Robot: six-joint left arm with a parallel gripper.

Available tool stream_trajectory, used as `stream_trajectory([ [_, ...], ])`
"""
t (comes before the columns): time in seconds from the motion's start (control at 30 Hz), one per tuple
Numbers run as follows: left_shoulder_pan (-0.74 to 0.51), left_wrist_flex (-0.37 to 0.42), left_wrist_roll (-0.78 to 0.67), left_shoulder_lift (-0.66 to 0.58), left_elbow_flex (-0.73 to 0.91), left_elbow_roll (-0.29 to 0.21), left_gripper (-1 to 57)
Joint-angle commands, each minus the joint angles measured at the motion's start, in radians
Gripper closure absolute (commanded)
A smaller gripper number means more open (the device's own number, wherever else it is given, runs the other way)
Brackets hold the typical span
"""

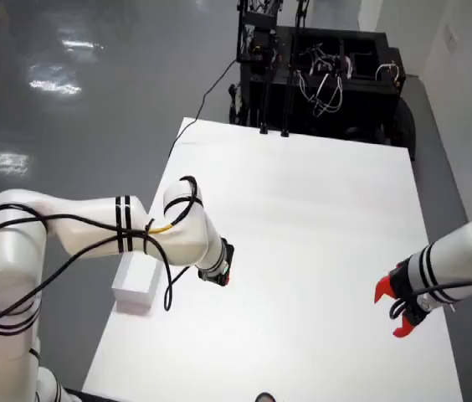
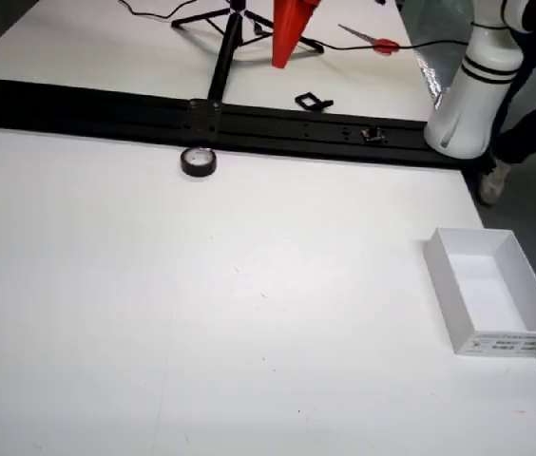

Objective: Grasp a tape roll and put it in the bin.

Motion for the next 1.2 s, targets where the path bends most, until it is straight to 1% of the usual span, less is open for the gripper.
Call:
stream_trajectory([
  [0.03, -0.032, -0.11, 0.227, 0.017, -0.023, -0.07, 56.5],
  [0.4, -0.049, -0.1, 0.229, 0.014, -0.019, -0.066, 56.9],
  [0.5, -0.054, -0.113, 0.285, -0.001, 0.009, -0.064, 56.9],
  [0.63, -0.054, -0.166, 0.376, -0.055, 0.103, -0.064, 56.9],
  [0.73, -0.051, -0.245, 0.454, -0.097, 0.19, -0.072, 56.9],
  [0.77, -0.054, -0.273, 0.491, -0.101, 0.216, -0.075, 56.9],
  [0.87, -0.06, -0.302, 0.574, -0.089, 0.245, -0.079, 56.9],
  [0.93, -0.064, -0.347, 0.637, -0.09, 0.273, -0.081, 56.9],
  [0.97, -0.064, -0.367, 0.672, -0.095, 0.285, -0.093, 56.6],
  [1.0, -0.064, -0.383, 0.726, -0.101, 0.299, -0.119, 56.1],
  [1.1, -0.074, -0.411, 0.807, -0.127, 0.343, -0.125, 50.8],
  [1.17, -0.081, -0.436, 0.888, -0.146, 0.38, -0.153, 47.7],
  [1.2, -0.084, -0.443, 0.911, -0.146, 0.391, -0.155, 46.2],
])
